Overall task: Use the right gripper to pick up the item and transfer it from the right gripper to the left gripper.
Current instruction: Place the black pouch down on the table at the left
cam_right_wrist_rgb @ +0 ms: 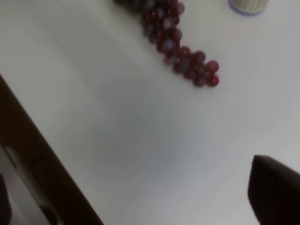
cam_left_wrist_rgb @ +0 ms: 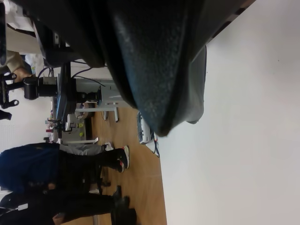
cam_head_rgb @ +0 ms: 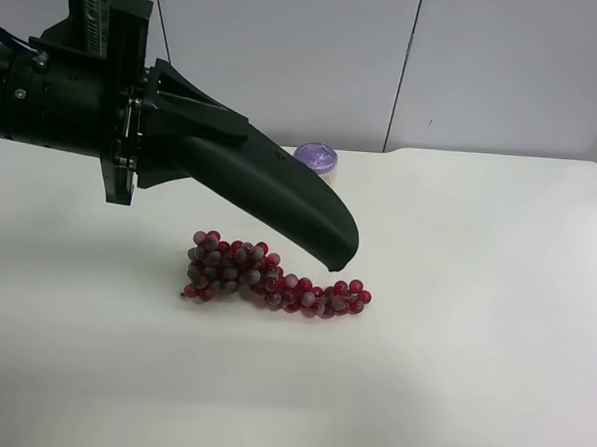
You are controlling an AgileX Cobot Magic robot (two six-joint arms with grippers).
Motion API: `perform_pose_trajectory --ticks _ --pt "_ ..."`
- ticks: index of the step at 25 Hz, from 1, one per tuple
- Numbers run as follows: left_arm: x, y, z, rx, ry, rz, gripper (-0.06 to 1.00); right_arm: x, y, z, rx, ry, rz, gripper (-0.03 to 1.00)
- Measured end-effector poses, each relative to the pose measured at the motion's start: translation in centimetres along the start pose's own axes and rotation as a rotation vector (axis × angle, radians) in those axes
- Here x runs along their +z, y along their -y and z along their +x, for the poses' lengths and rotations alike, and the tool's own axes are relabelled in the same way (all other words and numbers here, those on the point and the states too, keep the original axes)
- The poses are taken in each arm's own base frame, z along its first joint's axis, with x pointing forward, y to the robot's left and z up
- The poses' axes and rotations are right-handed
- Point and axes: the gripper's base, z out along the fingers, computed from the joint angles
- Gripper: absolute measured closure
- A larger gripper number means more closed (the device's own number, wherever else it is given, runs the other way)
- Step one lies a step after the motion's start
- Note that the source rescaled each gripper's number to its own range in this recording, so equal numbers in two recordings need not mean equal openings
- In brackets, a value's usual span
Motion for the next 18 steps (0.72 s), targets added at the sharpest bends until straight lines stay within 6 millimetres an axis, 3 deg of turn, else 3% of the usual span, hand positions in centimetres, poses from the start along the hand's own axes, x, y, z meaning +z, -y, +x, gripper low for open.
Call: perform_pose_trajectory --ticks 7,13,18 --pt "0.0 0.0 0.0 0.000 -0.001 0.000 0.94 -1.9 -0.5 1.3 0.094 0.165 0.206 -0.03" --pt "0.0 0.0 0.0 0.000 -0.001 0.000 0.94 -1.7 -0.6 1.1 0.220 0.170 0.411 -0.03" --pt "0.0 0.0 0.0 0.001 -0.002 -0.001 0.94 -1.6 -0.6 1.1 0.247 0.169 0.455 -0.03"
